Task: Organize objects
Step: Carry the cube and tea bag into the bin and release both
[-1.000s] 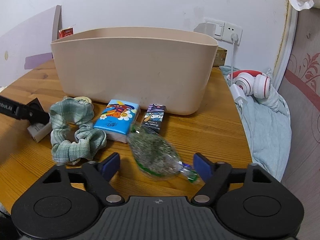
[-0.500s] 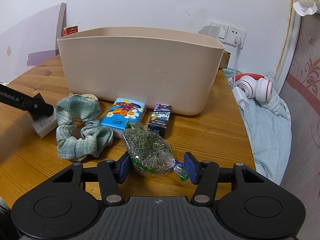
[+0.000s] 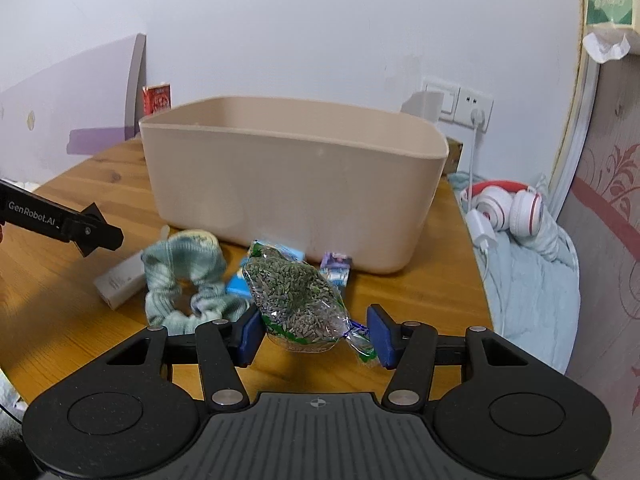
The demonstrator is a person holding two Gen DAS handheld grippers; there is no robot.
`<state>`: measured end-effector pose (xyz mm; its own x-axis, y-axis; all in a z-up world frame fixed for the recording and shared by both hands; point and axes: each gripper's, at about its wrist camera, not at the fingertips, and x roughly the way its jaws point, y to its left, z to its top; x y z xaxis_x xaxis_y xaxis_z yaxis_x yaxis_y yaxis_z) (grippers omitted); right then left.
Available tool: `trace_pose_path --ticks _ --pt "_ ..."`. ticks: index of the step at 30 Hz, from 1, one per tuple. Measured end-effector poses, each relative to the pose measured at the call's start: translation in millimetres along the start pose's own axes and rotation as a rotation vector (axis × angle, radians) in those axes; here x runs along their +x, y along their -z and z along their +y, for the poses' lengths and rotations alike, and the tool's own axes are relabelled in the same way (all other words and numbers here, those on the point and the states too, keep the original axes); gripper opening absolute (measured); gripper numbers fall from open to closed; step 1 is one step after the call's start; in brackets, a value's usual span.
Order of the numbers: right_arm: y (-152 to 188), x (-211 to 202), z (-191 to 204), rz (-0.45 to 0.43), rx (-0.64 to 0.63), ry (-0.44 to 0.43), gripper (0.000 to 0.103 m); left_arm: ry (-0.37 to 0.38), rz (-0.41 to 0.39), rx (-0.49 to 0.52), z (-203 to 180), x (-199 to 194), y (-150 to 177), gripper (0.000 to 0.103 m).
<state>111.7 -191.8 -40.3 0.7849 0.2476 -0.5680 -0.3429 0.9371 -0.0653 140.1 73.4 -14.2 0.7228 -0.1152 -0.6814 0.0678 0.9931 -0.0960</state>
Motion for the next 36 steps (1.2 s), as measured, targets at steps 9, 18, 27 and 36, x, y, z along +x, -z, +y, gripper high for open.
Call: trace_pose_path --ticks 9,18,27,36 --pt "-20.4 -18.5 -7.6 -0.079 0.009 0.013 0.053 -0.012 -0.053 0.031 -6.4 -14.5 -17.8 0.053" --pt "-41.6 -25.2 -17.3 -0.141 0.013 0.023 0.053 -0.008 -0.117 0.050 -14.8 -29.0 -46.1 0.053" --pt "-62.7 -20.5 -22.8 -0.193 0.017 0.020 0.053 -0.005 -0.166 0.077 -27.8 -33.1 -75.0 0.053" --pt "-86.8 -4.9 -26.4 -0.217 0.013 0.012 0.053 -0.008 -0.176 0.089 -38.1 -16.2 -106.4 0.053"
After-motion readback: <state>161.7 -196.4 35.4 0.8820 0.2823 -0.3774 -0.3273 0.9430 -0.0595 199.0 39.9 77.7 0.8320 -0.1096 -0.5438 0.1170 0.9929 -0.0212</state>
